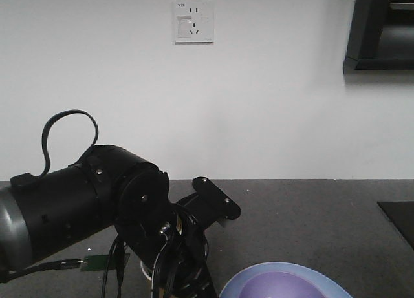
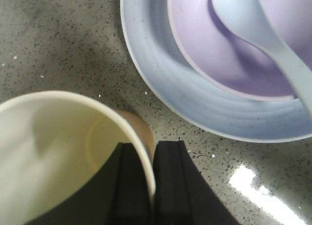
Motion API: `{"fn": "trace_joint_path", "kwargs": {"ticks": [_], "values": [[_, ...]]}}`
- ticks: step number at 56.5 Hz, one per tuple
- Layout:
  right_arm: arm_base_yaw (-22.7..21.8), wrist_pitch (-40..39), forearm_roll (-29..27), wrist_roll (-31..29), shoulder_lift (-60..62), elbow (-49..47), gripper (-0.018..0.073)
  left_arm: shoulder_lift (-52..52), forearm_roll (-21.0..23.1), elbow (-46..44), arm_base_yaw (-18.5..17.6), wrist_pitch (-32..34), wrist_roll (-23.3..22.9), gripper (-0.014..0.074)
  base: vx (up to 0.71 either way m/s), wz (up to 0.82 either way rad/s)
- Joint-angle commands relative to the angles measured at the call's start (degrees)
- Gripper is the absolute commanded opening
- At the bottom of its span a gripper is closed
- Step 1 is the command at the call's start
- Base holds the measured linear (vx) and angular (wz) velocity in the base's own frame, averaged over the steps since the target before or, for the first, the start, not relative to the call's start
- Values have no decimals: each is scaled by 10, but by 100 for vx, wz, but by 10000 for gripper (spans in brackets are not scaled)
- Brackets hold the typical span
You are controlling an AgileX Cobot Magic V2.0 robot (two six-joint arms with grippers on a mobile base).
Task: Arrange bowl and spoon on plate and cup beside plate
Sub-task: 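Set the brown paper cup down beside the blue plate with the left gripper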
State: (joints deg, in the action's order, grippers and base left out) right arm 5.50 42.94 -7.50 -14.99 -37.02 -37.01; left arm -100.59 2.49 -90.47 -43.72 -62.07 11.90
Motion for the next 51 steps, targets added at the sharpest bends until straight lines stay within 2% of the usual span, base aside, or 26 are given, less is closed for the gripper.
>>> {"fn": "trace_joint_path", "kwargs": {"ticks": [1,11,20,41,46,51], "values": [[-1,-43,-1,1,1,-15,-8,21,6,-14,-1,18,-4,307,0,0],[-1,-43,-1,1,1,-15,-8,21,6,-14,-1,14,-4,475,0,0],[-1,-42,-1,1,1,-15,-8,28,3,-14,-1,16,-4,531,0,0],[-1,-42,-1,1,1,-15,-8,90,-18,-15,0,15,-5,496,0,0],[-1,-42,-1,1,1,-15,-8,113,-20,-15,0,13,-6,448,0,0],[-1,-42,-1,1,1,-15,-8,147,-21,-14,0,13,-6,346,0,0]]}}
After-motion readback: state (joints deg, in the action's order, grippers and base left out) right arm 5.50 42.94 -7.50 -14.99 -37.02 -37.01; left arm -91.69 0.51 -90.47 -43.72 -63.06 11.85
